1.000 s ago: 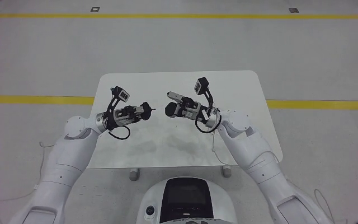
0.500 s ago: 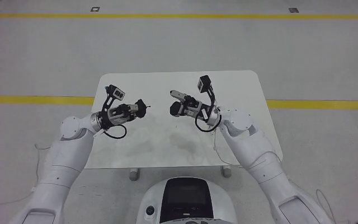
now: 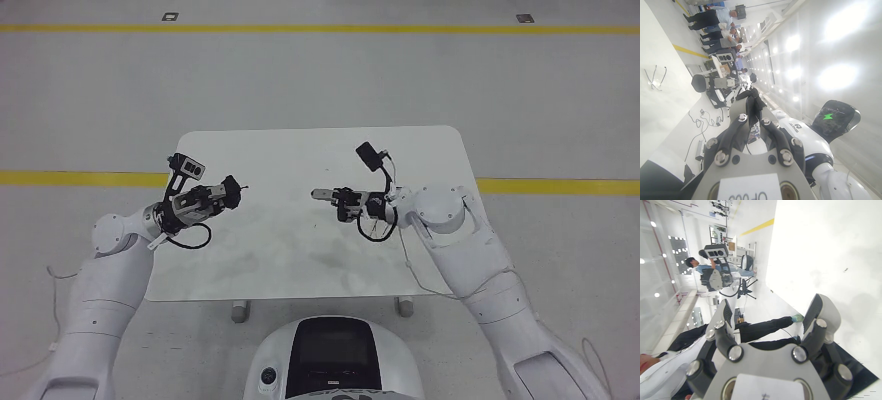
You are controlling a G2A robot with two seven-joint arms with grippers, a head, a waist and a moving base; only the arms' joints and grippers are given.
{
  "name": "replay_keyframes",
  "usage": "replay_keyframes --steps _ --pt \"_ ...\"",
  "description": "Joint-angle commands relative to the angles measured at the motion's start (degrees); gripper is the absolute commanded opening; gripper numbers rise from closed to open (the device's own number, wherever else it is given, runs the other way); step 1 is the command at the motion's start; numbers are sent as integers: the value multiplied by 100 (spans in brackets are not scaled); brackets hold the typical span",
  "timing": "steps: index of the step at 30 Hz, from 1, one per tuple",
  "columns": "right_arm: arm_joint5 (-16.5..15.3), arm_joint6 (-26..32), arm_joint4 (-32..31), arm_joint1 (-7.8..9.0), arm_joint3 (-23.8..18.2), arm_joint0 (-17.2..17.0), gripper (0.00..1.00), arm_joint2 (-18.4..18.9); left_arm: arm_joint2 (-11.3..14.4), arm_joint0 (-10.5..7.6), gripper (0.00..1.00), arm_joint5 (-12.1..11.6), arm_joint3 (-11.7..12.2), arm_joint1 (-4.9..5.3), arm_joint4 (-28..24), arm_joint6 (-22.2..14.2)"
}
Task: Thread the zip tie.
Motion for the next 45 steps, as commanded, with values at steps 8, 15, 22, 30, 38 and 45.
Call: replay_keyframes --steps 8,15,22,30,38,45 --pt "345 -211 -319 33 -32 6 100 -40 178 -76 0 4 -167 -16 217 169" --pt "846 58 -1457 126 43 64 100 -83 591 -570 0 0 115 -56 553 0" --pt "846 93 -2030 88 208 -12 100 -14 874 -824 0 0 359 -66 388 0" --pt "846 -152 -2325 84 299 -55 100 -97 982 -761 0 63 173 -69 606 205" --pt "846 -206 -3118 -86 710 53 100 -8 1381 -930 0 0 241 -154 966 423" --pt "846 157 -3796 -377 911 61 100 272 1588 -1150 0 0 557 -260 1037 167"
